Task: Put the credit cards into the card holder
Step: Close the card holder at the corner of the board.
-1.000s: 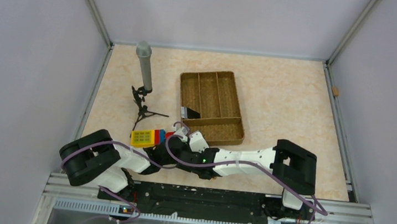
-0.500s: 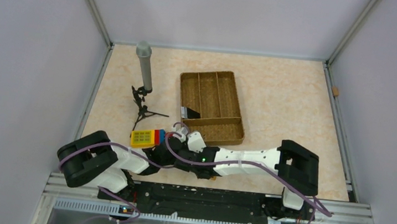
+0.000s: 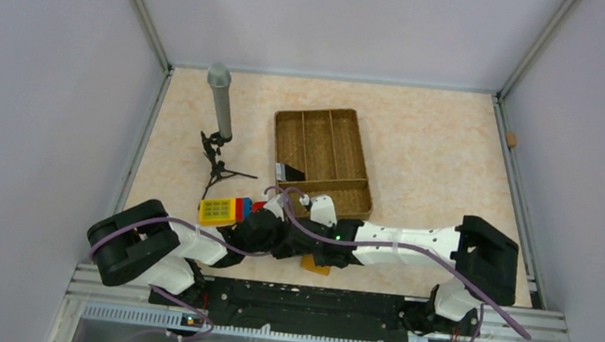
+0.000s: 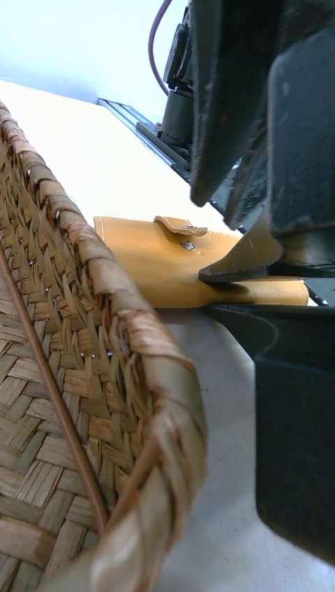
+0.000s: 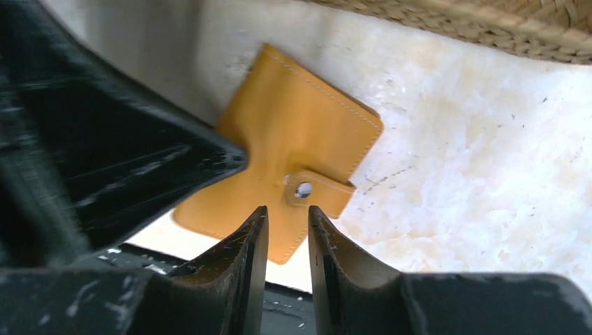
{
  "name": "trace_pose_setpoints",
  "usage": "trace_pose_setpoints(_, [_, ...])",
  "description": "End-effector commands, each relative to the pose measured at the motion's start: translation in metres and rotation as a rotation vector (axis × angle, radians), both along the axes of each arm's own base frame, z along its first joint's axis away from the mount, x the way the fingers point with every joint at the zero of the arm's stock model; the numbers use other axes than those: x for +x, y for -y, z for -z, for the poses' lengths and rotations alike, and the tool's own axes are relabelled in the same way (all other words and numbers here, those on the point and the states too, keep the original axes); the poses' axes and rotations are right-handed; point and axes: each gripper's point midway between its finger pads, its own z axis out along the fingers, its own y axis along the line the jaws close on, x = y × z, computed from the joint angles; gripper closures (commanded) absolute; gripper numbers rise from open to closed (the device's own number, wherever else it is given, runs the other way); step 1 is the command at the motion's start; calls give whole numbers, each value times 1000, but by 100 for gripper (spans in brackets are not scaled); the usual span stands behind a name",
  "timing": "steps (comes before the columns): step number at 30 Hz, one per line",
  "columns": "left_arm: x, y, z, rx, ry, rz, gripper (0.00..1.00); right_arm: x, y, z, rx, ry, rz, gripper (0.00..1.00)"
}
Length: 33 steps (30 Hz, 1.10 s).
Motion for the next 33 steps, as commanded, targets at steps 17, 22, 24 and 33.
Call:
trace_pose_setpoints(17, [-17,-34,49,202,-81,-6,90,20,1,1,205,-57,89,77])
trace_pose_setpoints(22, [-17,-34,50,203,-83,-5,90,18,9,7,173,-64,112,77])
trace_pose_setpoints(24, [-17,-33,50,203,-83,-5,91,19,8,9,172,-69,111,77])
trace_pose_setpoints(33, [-16,-33,50,205,-83,-4,91,19,9,18,155,-83,121,76])
